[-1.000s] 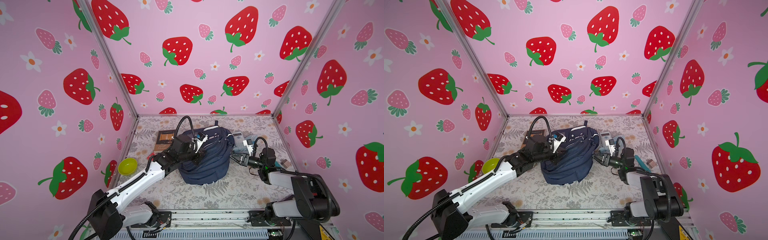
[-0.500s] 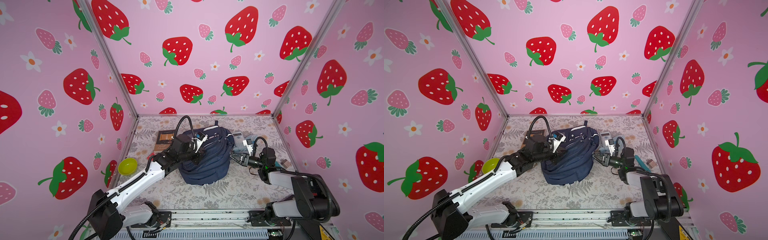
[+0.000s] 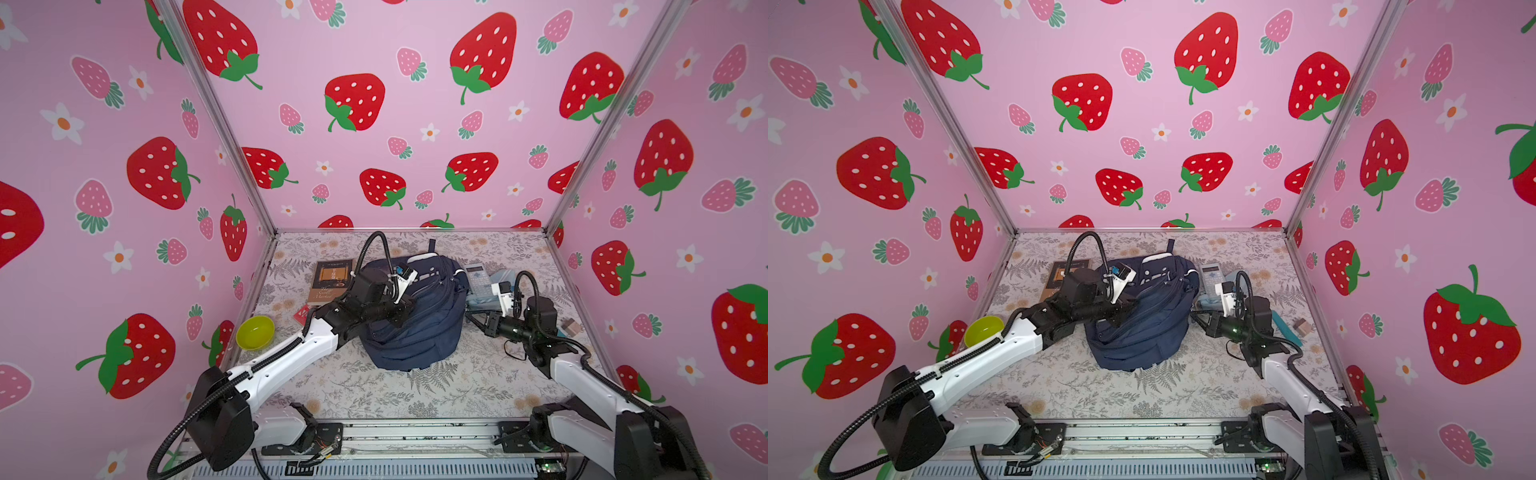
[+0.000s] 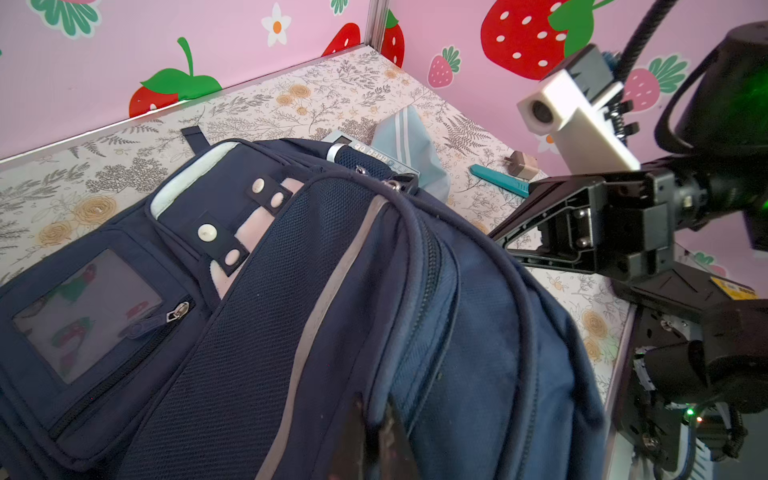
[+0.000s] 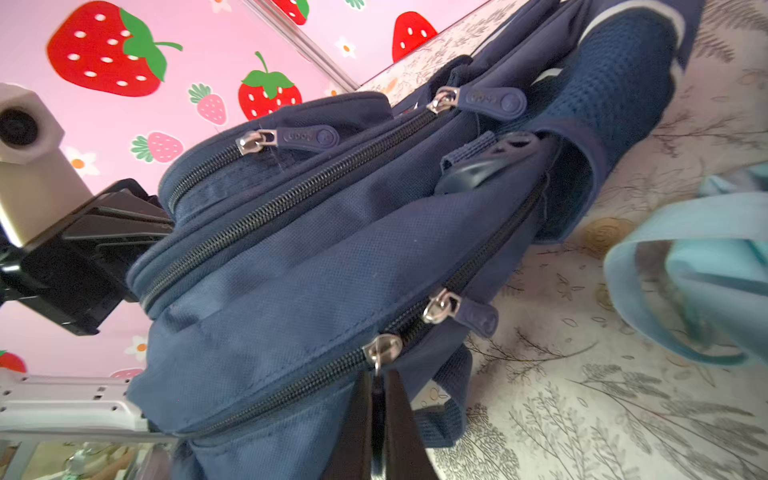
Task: Pack the student bag
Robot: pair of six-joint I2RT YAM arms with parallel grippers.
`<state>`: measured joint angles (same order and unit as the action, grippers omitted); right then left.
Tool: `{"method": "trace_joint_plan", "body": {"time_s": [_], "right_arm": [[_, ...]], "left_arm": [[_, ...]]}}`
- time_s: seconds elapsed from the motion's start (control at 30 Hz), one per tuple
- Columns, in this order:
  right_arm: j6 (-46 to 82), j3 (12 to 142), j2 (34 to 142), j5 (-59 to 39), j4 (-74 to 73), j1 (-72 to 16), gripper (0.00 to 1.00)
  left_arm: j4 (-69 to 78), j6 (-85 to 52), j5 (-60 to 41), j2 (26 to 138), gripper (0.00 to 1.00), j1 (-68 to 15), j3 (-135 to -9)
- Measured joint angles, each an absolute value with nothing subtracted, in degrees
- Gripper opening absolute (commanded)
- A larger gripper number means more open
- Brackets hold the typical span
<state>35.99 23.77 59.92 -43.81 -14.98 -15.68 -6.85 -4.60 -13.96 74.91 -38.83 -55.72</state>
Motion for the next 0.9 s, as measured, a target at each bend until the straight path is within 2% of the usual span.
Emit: {"method": "trace_joint_plan", "body": {"time_s": [0.13,0.5,0.53,0.6,0.63,0.7,0.9], "right_arm": [[32.95,27.97,58.96,-38.2,-4.34,-18.39,0.0],[29.87,38.83,61.45,-19.64,17.5,-33.41,0.0],[29.85,39.24,61.45,-17.87,19.03,-34.76,0.0],[29.89,39.66,61.45,-15.03,21.15,-36.27,0.0],[29.93,39.75,61.45,-13.67,22.04,-36.62,0.0],[29.95,39.99,61.45,-11.97,24.18,-36.93,0.0],[29.89,42.28,63.92,-10.41,27.86,-37.08,0.0]], "left_arm": [[-5.48,-5.82,-13.89,76.64,0.0,-39.57,-55.75],[-3.25,-7.18,-11.94,83.44,0.0,-42.98,-56.8],[-3.29,-7.31,-11.92,83.96,0.11,-43.09,-57.01],[-3.31,-7.35,-11.35,85.14,0.38,-43.44,-57.65],[-3.27,-7.46,-11.09,85.62,0.45,-43.59,-58.06],[-3.42,-7.46,-10.48,86.17,0.52,-43.81,-58.89],[-7.7,-4.99,-7.86,84.07,0.59,-44.03,-59.53]]}}
